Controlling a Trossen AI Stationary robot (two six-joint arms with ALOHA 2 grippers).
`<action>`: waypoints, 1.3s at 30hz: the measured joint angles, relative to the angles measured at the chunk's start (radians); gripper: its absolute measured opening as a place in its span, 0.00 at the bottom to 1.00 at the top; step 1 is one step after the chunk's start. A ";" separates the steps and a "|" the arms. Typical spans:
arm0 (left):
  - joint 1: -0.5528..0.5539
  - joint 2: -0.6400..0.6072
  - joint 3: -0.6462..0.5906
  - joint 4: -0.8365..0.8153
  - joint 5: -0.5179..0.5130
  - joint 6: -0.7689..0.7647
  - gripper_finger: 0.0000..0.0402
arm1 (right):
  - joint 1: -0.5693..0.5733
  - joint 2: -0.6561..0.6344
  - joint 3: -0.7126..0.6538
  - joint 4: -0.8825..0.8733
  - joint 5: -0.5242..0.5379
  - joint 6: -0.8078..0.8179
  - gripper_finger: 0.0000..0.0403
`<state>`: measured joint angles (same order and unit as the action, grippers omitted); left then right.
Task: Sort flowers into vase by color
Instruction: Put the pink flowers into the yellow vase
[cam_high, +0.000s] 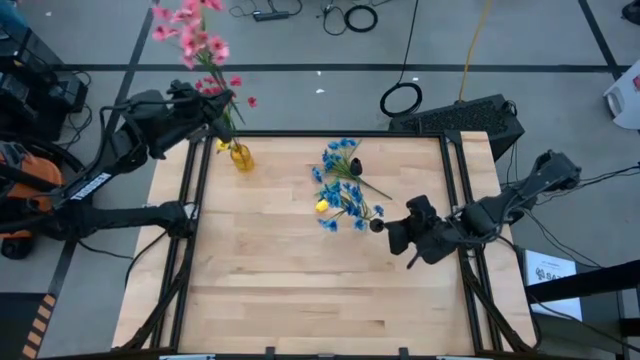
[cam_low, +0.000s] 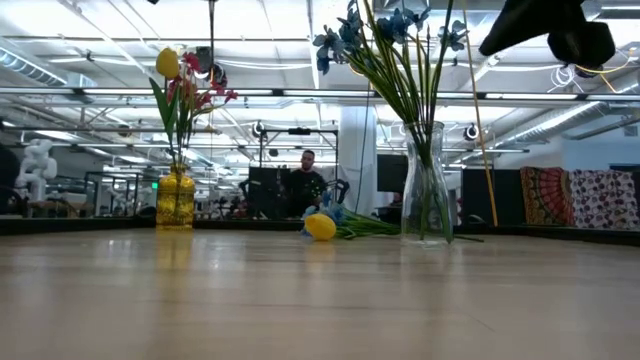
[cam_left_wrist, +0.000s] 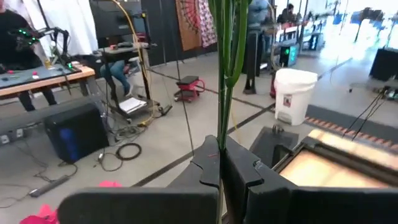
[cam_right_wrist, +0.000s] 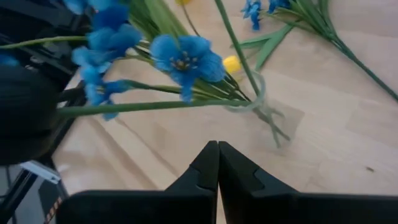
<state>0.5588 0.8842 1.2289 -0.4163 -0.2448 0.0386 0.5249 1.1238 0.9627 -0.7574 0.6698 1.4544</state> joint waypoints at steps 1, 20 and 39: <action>0.003 0.001 0.000 -0.013 -0.006 0.010 0.00 | 0.011 -0.006 0.000 0.000 0.014 0.000 0.00; 0.203 -0.159 -0.460 0.201 0.100 -0.038 0.00 | 0.100 -0.061 0.000 0.017 0.144 -0.004 0.00; 0.453 -0.167 -0.533 0.276 0.415 -0.086 0.00 | 0.099 -0.061 0.000 0.016 0.161 -0.004 0.00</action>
<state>1.0122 0.7169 0.6956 -0.1403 0.1698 -0.0471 0.6243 1.0630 0.9630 -0.7412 0.8307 1.4502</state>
